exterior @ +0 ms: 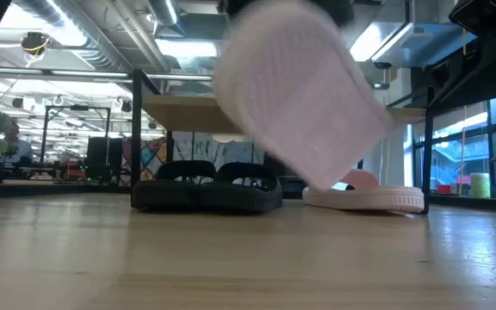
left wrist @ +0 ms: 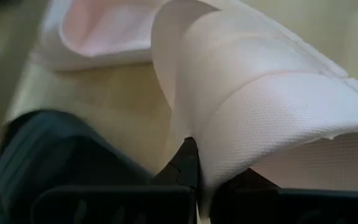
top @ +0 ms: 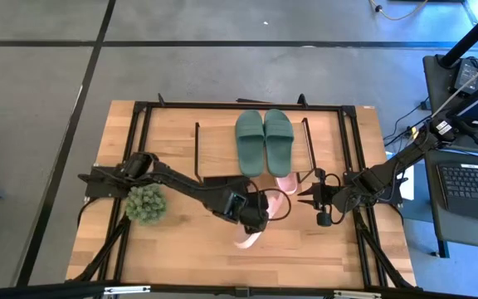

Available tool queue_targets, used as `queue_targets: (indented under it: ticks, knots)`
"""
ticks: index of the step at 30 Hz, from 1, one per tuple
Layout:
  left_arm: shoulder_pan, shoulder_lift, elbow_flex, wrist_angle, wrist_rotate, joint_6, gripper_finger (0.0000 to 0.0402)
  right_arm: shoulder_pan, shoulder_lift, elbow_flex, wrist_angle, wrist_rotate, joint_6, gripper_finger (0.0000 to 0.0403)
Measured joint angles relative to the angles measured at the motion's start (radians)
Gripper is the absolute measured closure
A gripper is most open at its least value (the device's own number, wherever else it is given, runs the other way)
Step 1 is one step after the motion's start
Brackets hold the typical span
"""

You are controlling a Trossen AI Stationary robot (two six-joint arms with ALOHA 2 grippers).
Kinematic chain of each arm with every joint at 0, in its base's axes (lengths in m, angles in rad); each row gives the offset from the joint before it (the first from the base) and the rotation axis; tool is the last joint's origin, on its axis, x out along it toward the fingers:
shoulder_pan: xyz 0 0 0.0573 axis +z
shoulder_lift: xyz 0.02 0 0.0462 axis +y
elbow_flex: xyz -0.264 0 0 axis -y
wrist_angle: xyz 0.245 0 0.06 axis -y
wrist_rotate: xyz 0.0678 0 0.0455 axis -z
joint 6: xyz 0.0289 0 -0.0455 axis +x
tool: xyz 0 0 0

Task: Pick and place slides into the shelf
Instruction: Put the pink slipper under the shelf

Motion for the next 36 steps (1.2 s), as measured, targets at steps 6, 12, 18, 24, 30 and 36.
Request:
queue_targets:
  ticks: [6, 12, 18, 24, 30, 36]
  knots:
    - [0.01, 0.067, -0.002, -0.008, 0.023, -0.019, 0.04, 0.0, 0.0, 0.0, 0.006, 0.0, 0.003, 0.0314]
    - [0.008, 0.089, 0.001, -0.005, 0.042, -0.022, 0.0382, 0.0, 0.0, 0.0, 0.009, 0.0, 0.005, 0.0314]
    - [0.01, 0.087, 0.0, 0.023, 0.049, -0.022, 0.0343, -0.001, 0.0, 0.0, 0.009, 0.0, 0.007, 0.0314]
    - [0.005, 0.087, -0.001, 0.032, 0.058, -0.022, 0.0323, -0.001, 0.0, 0.0, 0.009, 0.0, 0.006, 0.0314]
    - [0.006, 0.087, -0.001, 0.036, 0.093, -0.022, 0.0285, -0.001, 0.0, 0.0, 0.009, 0.0, 0.005, 0.0314]
    - [0.006, 0.087, -0.001, 0.037, 0.11, -0.022, 0.0247, -0.001, 0.0, 0.0, 0.009, 0.0, 0.005, 0.0314]
